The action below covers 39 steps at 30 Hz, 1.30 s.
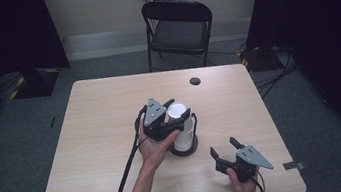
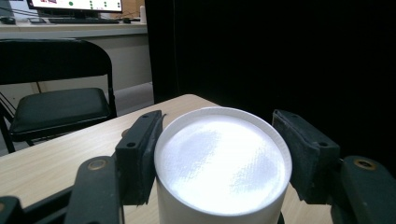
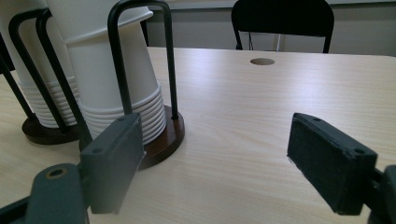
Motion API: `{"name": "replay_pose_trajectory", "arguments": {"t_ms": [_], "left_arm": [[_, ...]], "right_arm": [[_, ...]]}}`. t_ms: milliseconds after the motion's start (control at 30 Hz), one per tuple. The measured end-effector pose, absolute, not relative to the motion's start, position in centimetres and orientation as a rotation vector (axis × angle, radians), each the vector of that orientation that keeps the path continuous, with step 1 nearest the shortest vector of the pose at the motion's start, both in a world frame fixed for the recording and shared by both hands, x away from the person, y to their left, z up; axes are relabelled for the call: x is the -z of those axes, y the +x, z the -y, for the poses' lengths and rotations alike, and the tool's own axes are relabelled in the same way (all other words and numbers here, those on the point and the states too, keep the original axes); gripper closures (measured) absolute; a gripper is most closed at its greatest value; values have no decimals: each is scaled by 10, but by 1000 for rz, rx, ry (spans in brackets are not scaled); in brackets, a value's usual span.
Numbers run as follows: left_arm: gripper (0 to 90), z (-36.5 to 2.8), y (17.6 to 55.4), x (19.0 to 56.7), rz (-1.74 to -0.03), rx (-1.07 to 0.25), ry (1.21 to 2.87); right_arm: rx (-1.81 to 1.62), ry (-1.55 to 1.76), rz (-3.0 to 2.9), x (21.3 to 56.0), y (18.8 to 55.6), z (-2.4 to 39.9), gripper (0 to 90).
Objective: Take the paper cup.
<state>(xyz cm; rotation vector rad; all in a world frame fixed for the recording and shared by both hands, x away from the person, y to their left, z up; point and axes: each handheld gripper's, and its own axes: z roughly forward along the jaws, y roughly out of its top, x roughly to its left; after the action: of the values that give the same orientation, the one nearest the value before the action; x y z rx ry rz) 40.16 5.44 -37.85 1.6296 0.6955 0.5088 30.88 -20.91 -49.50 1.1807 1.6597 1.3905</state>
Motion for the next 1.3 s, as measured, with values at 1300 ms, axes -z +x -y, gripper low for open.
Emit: {"name": "replay_pose_trajectory", "arguments": {"t_ms": [1300], "left_arm": [[355, -66, 365, 335, -601, -581, 1551]], "right_arm": [[-1389, 1175, -1658, 495, 309, 209, 180]]}}
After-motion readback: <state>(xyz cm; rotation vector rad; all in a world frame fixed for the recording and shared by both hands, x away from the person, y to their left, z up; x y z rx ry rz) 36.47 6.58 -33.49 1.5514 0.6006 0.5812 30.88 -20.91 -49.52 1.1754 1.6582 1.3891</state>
